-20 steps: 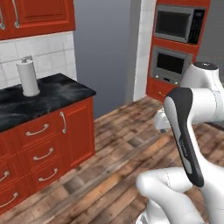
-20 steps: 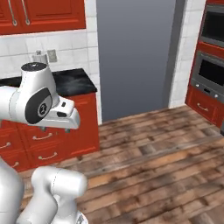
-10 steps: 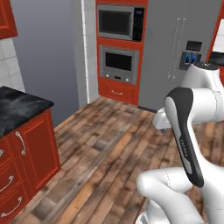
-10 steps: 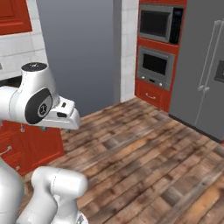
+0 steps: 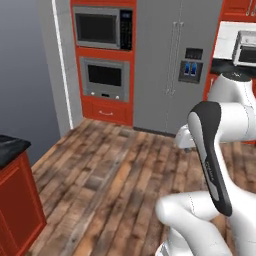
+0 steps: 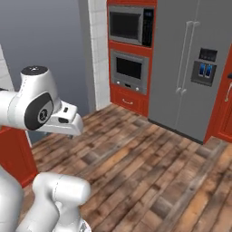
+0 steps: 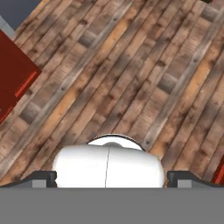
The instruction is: Navigate to the microwave.
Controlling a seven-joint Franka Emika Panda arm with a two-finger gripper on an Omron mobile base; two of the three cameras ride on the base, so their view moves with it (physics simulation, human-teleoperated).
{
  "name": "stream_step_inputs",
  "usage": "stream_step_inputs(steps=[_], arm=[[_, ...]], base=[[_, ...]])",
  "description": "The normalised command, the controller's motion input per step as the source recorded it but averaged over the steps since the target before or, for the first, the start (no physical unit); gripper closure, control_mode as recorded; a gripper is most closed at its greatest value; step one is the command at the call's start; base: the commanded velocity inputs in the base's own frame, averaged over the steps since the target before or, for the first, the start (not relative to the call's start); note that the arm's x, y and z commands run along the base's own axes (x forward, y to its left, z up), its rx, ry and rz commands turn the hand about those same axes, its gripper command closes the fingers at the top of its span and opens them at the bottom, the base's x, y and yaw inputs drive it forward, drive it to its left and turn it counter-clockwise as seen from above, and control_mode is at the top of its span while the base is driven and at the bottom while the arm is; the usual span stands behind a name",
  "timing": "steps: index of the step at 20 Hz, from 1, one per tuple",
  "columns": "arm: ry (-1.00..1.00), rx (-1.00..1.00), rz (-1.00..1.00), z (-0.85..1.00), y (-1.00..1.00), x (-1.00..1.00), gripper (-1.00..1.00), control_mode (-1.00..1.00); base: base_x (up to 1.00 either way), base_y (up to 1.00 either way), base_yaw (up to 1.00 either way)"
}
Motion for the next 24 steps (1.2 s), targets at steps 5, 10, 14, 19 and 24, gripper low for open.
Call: stream_step_inputs(steps=[5, 10, 14, 19, 24], arm=[[0.00, 0.00, 0.00, 0.00, 0.00, 0.00, -1.00, 1.00], [0.00, 0.00, 0.00, 0.00, 0.00, 0.00, -1.00, 1.00], [0.00, 0.00, 0.00, 0.00, 0.00, 0.00, -1.00, 1.00], [0.00, 0.00, 0.00, 0.00, 0.00, 0.00, -1.00, 1.00], [0.00, 0.00, 0.00, 0.00, 0.00, 0.00, -1.00, 1.00]], base=[[1.00, 0.01, -0.10], [1.00, 0.00, -0.03], [1.00, 0.00, -0.03], [1.00, 0.00, -0.02], [1.00, 0.00, -0.05]])
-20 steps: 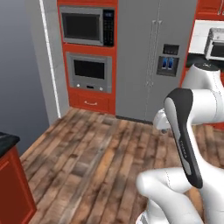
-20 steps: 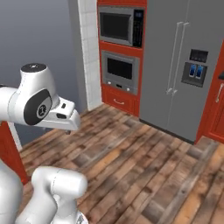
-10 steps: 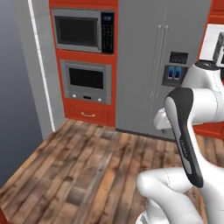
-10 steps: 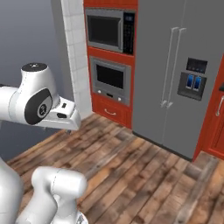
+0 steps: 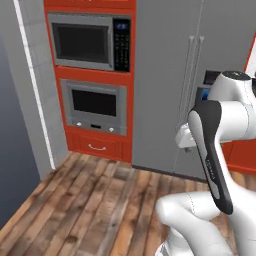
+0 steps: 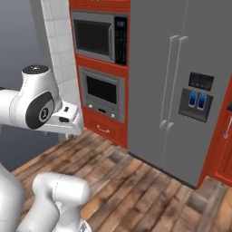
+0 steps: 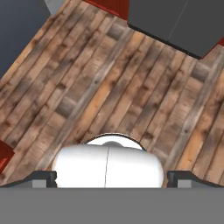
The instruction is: Navigate to the microwave.
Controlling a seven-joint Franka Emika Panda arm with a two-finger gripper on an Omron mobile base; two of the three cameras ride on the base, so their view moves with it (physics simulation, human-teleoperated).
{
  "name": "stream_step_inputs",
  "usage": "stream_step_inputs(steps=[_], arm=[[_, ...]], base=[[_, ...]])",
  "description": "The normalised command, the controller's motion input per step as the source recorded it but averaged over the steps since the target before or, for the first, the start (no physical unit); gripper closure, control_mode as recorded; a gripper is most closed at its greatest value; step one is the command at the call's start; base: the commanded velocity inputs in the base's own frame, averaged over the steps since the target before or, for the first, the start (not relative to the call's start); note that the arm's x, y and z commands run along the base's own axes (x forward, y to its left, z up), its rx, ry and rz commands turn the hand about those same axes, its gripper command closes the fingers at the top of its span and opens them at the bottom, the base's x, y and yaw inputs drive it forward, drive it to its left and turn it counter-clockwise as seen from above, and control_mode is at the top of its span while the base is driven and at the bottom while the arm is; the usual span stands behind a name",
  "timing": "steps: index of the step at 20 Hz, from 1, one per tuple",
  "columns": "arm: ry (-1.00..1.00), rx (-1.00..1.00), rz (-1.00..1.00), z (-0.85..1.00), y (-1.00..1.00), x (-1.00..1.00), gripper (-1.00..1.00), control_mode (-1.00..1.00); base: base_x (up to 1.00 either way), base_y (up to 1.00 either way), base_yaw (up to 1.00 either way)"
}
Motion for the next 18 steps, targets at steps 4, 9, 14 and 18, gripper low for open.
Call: stream_step_inputs(steps=[4, 9, 14, 18], arm=[[0.00, 0.00, 0.00, 0.00, 0.00, 0.00, -1.00, 1.00], [0.00, 0.00, 0.00, 0.00, 0.00, 0.00, -1.00, 1.00], [0.00, 0.00, 0.00, 0.00, 0.00, 0.00, -1.00, 1.00], [0.00, 0.00, 0.00, 0.00, 0.00, 0.00, -1.00, 1.00]], base=[[1.00, 0.16, -0.19], [1.00, 0.56, -0.41], [0.93, 0.97, -0.40], [0.82, 1.00, -0.30]])
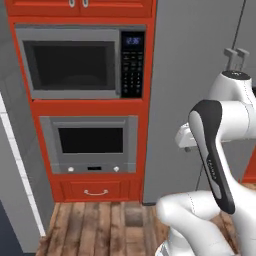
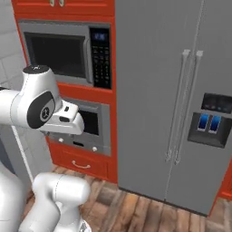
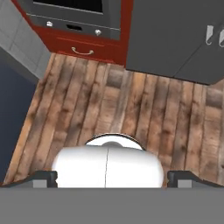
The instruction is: Navigate to the microwave.
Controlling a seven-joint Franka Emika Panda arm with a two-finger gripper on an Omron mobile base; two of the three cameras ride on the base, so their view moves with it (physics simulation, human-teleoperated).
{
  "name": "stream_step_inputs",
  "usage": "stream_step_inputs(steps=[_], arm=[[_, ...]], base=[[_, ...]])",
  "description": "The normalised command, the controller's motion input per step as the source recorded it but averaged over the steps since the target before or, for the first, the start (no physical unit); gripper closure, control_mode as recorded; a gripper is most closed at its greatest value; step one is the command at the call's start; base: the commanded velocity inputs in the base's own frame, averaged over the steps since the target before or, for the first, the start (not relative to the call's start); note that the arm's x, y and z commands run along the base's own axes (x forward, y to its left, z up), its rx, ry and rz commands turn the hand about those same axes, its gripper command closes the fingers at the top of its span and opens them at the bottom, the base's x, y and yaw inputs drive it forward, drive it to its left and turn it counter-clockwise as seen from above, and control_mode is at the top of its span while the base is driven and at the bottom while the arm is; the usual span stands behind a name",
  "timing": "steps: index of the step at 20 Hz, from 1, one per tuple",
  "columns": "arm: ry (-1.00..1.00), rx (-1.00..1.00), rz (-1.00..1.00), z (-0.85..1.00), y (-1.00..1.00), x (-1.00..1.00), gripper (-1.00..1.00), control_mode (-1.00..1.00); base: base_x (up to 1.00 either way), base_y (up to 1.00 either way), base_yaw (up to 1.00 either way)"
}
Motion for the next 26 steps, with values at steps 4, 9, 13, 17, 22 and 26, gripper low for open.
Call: stream_step_inputs(steps=[4, 9, 13, 17, 22, 26], arm=[[0.00, 0.00, 0.00, 0.00, 0.00, 0.00, -1.00, 1.00], [0.00, 0.00, 0.00, 0.00, 0.00, 0.00, -1.00, 1.00], [0.00, 0.00, 0.00, 0.00, 0.00, 0.00, -1.00, 1.00], [0.00, 0.00, 0.00, 0.00, 0.00, 0.00, -1.00, 1.00], [0.00, 0.00, 0.00, 0.00, 0.00, 0.00, -1.00, 1.00], [0.00, 0.00, 0.00, 0.00, 0.00, 0.00, -1.00, 1.00]], base=[[0.74, 1.00, -0.21], [0.67, 0.79, -0.15], [0.66, 0.52, -0.18], [0.65, 0.21, -0.12], [0.68, 0.06, -0.10], [0.68, 0.00, -0.08]])
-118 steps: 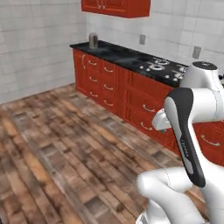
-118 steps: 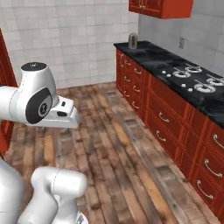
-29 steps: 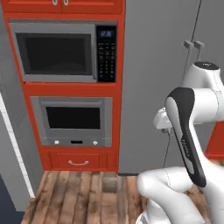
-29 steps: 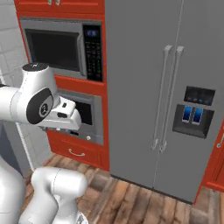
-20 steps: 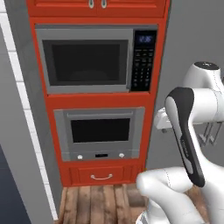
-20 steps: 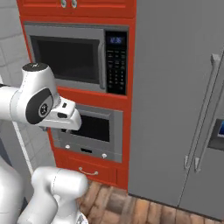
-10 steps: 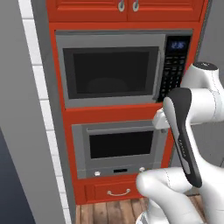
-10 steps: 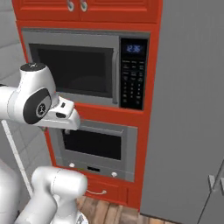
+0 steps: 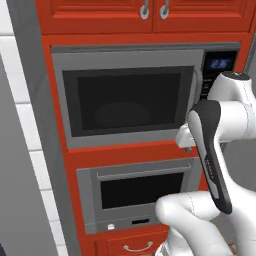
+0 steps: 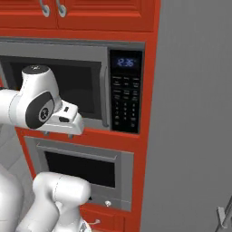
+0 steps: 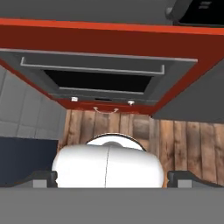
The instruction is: Navigate to the microwave.
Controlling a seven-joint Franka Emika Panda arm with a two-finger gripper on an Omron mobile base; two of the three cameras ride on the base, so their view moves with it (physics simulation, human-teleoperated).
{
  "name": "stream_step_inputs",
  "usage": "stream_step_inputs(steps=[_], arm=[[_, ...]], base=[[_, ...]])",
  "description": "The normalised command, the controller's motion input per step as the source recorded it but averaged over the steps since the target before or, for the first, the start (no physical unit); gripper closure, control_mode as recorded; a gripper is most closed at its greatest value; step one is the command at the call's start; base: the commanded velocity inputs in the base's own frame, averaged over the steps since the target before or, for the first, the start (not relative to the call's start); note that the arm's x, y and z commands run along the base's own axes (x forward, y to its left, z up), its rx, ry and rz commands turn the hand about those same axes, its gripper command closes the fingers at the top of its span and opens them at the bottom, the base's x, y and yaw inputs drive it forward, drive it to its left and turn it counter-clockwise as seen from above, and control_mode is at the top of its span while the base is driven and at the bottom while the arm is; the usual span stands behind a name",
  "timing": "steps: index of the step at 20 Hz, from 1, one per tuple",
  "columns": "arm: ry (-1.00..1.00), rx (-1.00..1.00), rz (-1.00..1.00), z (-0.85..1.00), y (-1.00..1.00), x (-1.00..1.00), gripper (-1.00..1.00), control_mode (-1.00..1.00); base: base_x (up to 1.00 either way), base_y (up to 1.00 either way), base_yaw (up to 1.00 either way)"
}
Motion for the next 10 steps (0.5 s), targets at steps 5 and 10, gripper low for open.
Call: stream_step_inputs(steps=[5, 10], arm=[[0.00, 0.00, 0.00, 0.00, 0.00, 0.00, -1.00, 1.00], [0.00, 0.00, 0.00, 0.00, 0.00, 0.00, -1.00, 1.00]], base=[[0.60, 0.00, -0.11], [0.43, 0.00, -0.13]])
